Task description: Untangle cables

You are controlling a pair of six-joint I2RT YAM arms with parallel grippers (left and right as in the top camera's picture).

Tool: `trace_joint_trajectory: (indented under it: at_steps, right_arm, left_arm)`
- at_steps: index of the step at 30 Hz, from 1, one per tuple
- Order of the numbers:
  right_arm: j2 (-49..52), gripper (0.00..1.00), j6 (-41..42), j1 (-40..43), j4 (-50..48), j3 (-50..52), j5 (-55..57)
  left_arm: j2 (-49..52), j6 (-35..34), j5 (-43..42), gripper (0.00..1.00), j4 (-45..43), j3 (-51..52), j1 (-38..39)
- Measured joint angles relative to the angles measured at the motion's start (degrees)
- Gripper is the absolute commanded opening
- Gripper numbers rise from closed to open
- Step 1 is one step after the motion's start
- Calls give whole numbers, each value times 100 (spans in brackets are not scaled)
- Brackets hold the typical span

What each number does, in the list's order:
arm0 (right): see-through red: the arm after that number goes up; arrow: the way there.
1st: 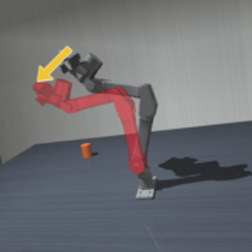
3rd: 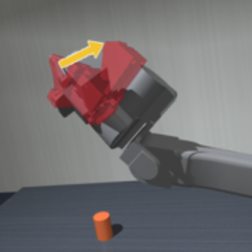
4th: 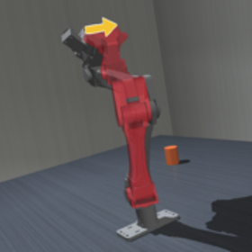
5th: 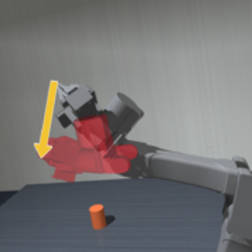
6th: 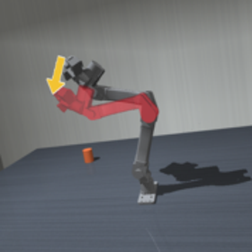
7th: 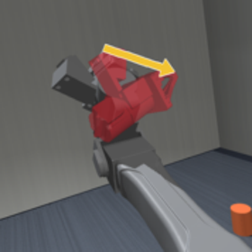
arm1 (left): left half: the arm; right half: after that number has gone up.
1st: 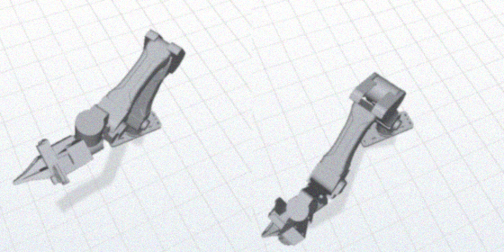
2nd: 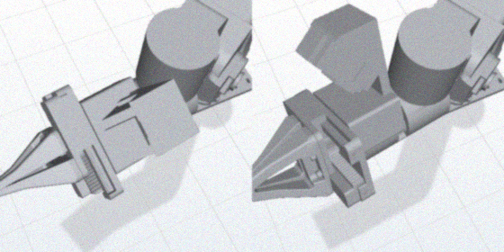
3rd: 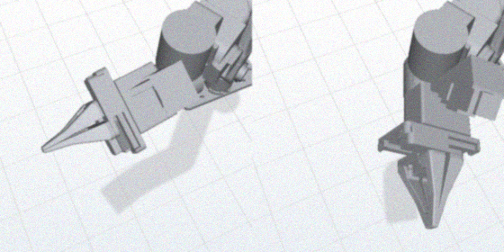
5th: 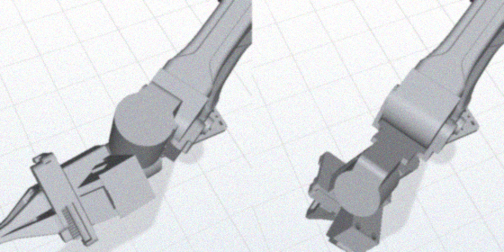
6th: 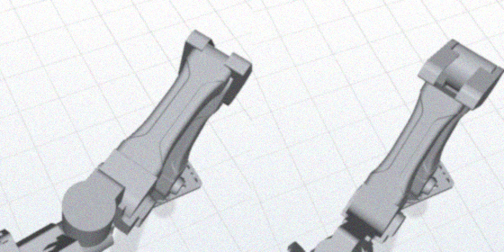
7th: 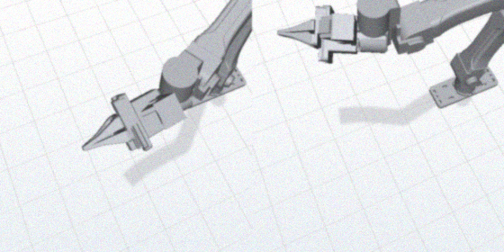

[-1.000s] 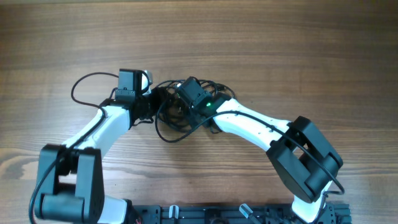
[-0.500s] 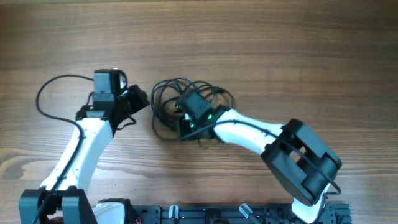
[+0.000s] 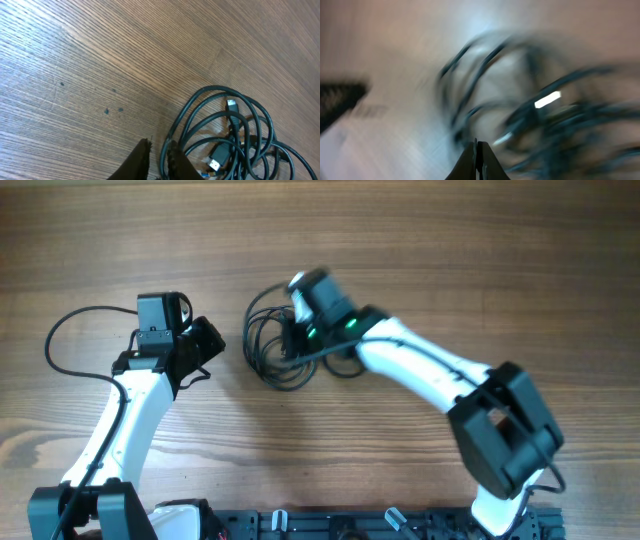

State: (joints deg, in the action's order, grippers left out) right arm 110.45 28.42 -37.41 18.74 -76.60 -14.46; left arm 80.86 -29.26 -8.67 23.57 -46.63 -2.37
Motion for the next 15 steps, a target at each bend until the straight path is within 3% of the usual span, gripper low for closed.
trace_joint_trajectory:
  at_steps: [7, 15]
  right_arm:
    - [177, 6, -328, 734, 160, -15, 769]
    - [533, 5, -317, 636, 2975, 31, 90]
  left_arm:
    - [0, 0, -66, 13, 2, 0, 0]
    - [0, 0, -186, 14, -4, 0, 0]
